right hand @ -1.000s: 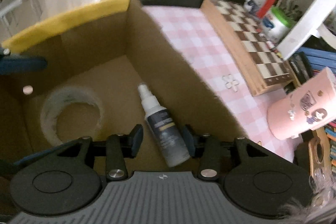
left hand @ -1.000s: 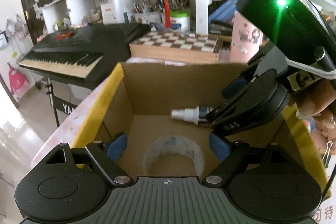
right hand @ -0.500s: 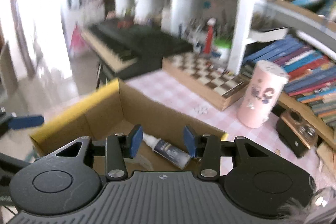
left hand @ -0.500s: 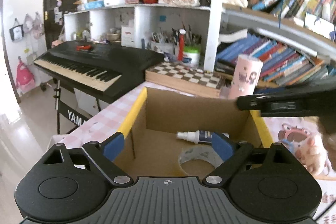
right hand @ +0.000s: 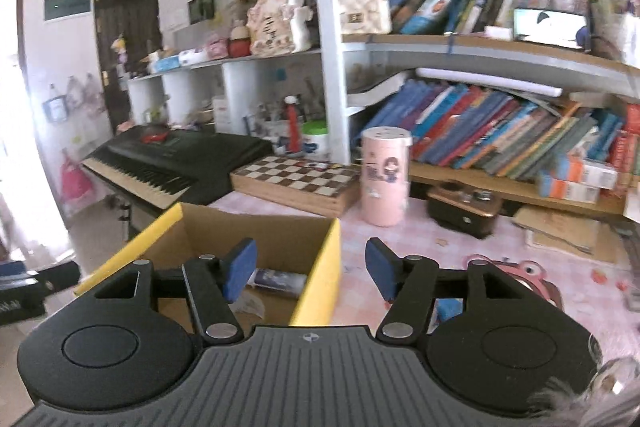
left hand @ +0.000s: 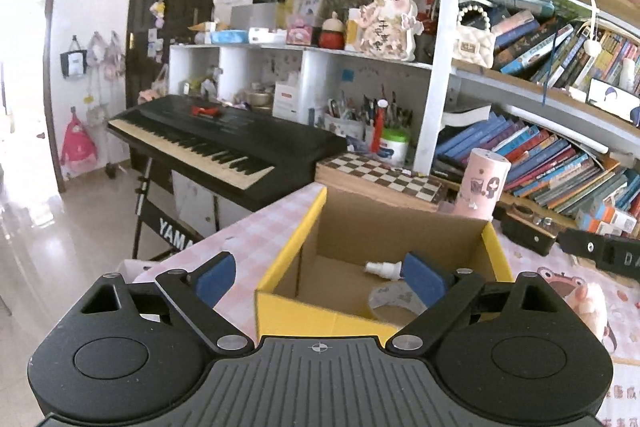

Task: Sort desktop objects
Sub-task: 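Lower both tools into the yellow box and open them to release, then withdraw both tools from the box toward the remaining desk items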

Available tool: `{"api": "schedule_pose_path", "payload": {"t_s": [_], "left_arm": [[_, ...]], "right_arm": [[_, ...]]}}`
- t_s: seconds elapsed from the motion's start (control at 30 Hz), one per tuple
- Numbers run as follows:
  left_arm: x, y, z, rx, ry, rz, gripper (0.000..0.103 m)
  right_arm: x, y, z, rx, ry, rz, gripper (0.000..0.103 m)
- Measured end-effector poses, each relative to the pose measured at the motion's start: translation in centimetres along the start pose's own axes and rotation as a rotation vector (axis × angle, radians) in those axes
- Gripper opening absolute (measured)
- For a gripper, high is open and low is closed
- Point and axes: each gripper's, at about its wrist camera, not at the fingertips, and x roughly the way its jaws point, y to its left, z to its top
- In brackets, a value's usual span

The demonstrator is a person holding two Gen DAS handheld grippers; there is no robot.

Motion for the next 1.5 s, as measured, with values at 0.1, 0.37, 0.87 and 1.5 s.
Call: {"api": "schedule_pose_path", "payload": {"t_s": [0.1, 0.37, 0.87, 1.5], "left_arm": [[-1.0, 0.4, -1.0, 0.008, 0.000, 0.002, 0.093], [-3.9, 1.4, -3.2, 0.032, 0.016, -0.018, 0.093], [-7.8, 2.7, -7.1, 0.072, 0.074, -0.059, 0.093], [-9.8, 3.2, -9.2, 0.091, 0.135, -0.145, 0.093]], "right_arm": [[-1.0, 0.8, -1.5, -0.010, 0.013, -0.016, 0.058], [-4.6, 3.2, -5.3, -0.023, 0.057, -0.024, 0.058], [-9.5, 5.9, -10.2, -0.031, 0.117, -0.078, 0.058], [-12.7, 7.3, -13.0, -0.025, 0.191, -0.151, 0.075]]}}
